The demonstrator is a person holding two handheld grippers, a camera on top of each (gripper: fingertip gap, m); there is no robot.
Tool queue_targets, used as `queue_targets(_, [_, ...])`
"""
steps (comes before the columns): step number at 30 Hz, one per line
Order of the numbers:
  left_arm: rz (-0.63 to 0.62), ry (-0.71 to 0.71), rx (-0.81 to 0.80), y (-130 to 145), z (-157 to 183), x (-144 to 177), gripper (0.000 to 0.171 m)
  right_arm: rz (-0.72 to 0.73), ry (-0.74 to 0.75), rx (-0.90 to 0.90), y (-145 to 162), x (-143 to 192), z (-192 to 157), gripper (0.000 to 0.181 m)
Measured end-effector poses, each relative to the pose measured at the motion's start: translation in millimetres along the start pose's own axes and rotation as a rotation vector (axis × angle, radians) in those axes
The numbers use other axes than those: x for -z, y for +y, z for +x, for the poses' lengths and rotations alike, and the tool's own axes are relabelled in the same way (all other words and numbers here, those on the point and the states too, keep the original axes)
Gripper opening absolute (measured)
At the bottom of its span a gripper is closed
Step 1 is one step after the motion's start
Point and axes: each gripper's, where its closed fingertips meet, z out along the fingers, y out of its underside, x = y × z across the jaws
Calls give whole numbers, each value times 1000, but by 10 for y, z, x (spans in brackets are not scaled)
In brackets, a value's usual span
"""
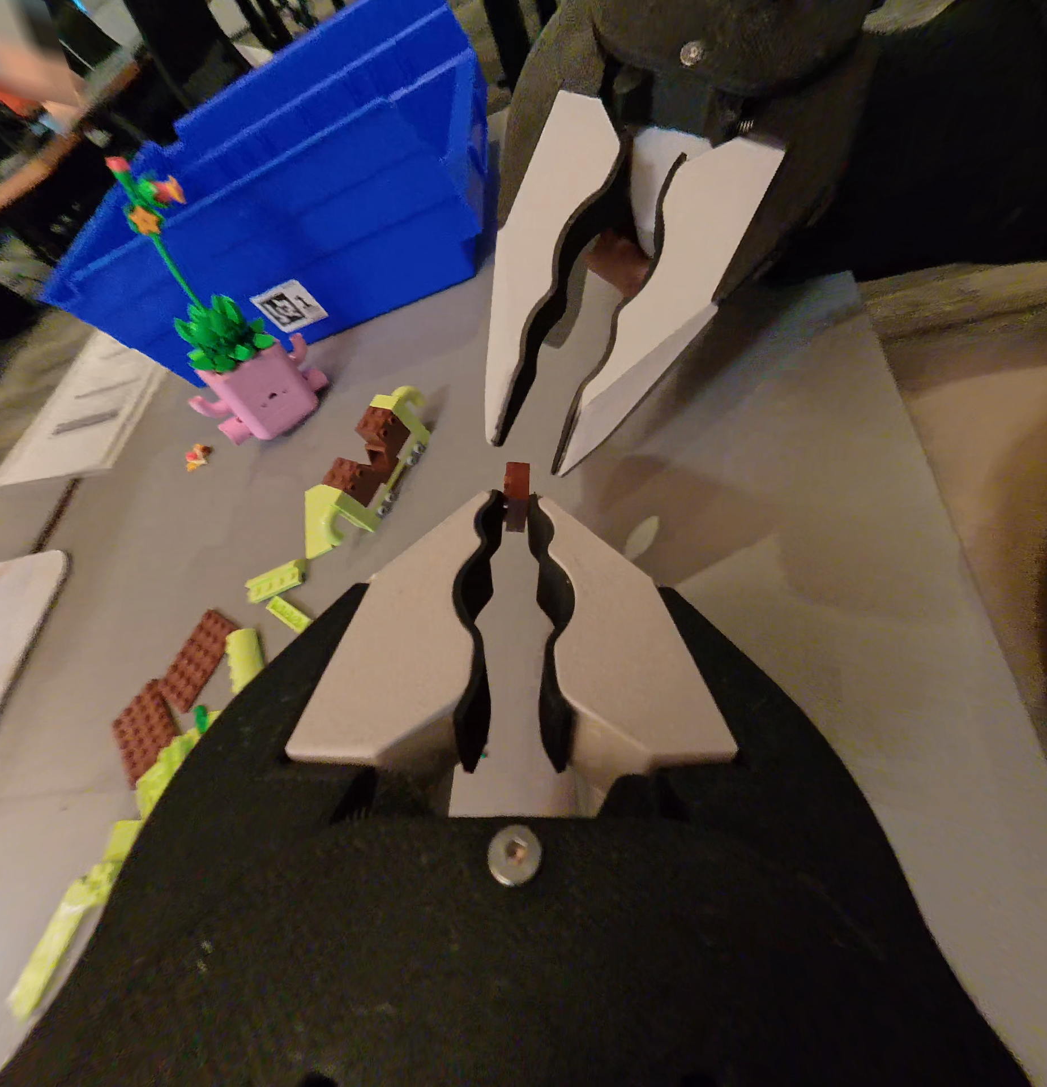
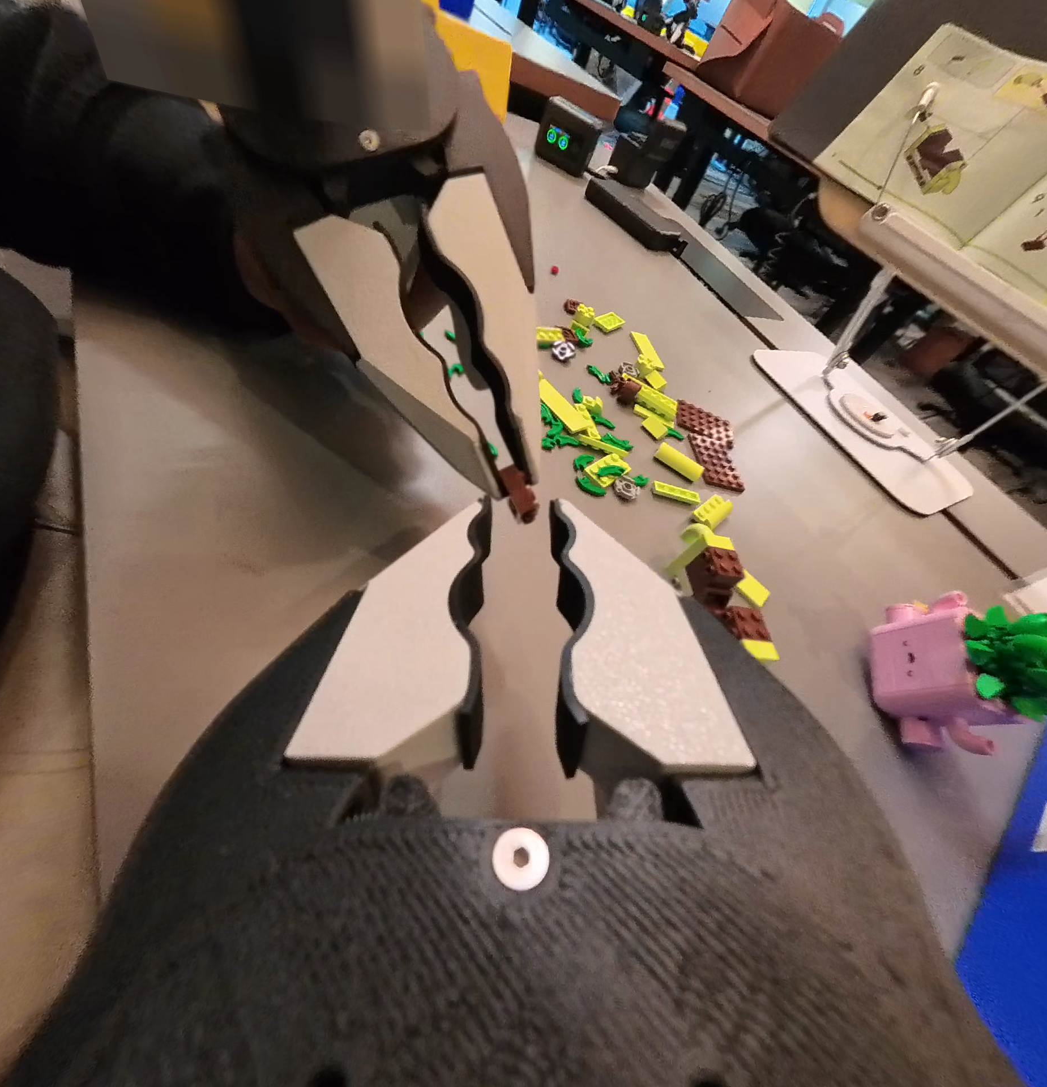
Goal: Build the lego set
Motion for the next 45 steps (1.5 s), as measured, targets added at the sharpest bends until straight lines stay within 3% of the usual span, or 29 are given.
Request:
queue_targets(5, [-55, -255, -290, -7, -139, 31, 5, 103, -9, -266, -131, 80, 154, 17])
queue_targets(7, [-66, -354, -407, -43, -169, 39, 6, 133, -10, -444, -139, 91, 261, 18])
queue_targets(9, [-82, -416, -472, -62, -185, 32, 5, 115, 37, -684, -30, 71, 415, 8])
queue_targets(12, [-110, -467, -487, -66, -242, 35, 6, 214, -79, -954, -99, 39, 368, 26])
queue_targets(16, [-98, -511, -507, -115, -283, 76, 6, 257, -147, -1086, -140, -35, 299, 34])
queue_targets(22, [-52, -537, -583, -215, -200, 67, 6, 352, -324, -1257, -250, -54, 214, 22])
queue_targets(25, [-15, -501, -526, -248, -171, 62, 9, 390, -304, -1255, -244, 3, 285, 3])
queue_targets(30, [33, -405, -365, -248, -156, 41, 13, 356, -256, -1158, -227, 17, 297, 3])
queue_targets(35, [198, -269, -73, -407, -171, 144, 50, 407, -251, -1059, -316, 88, 314, 0])
queue_targets(39, [271, -121, 303, -357, -330, 168, 23, 357, -195, -980, -279, 87, 330, 0])
queue_targets(42, [326, -52, 506, -272, -552, 310, 23, 309, -155, -956, -219, 79, 346, 0])
queue_targets(45, [369, -91, 652, -127, -908, 576, 24, 301, -146, -964, -197, 79, 364, 0])
